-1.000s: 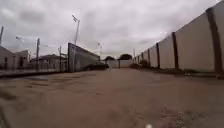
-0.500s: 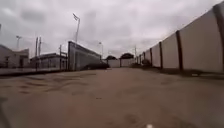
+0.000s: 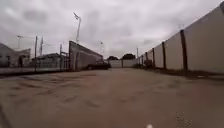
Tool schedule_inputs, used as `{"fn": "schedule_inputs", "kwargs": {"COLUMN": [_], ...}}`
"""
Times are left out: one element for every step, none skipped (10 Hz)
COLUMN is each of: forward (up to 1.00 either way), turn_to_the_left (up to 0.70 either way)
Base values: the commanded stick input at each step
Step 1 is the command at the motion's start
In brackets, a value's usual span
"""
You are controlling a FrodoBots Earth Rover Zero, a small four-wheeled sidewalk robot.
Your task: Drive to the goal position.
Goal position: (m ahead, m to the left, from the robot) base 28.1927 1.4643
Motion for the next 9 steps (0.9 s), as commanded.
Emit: {"fn": "schedule_inputs", "kwargs": {"forward": [0.70,0.70,0.70,0.70,0.70,0.70,0.70,0.70,0.70], "turn_to_the_left": [0.00,0.00,0.00,0.00,0.00,0.00,0.00,-0.35,-0.29]}}
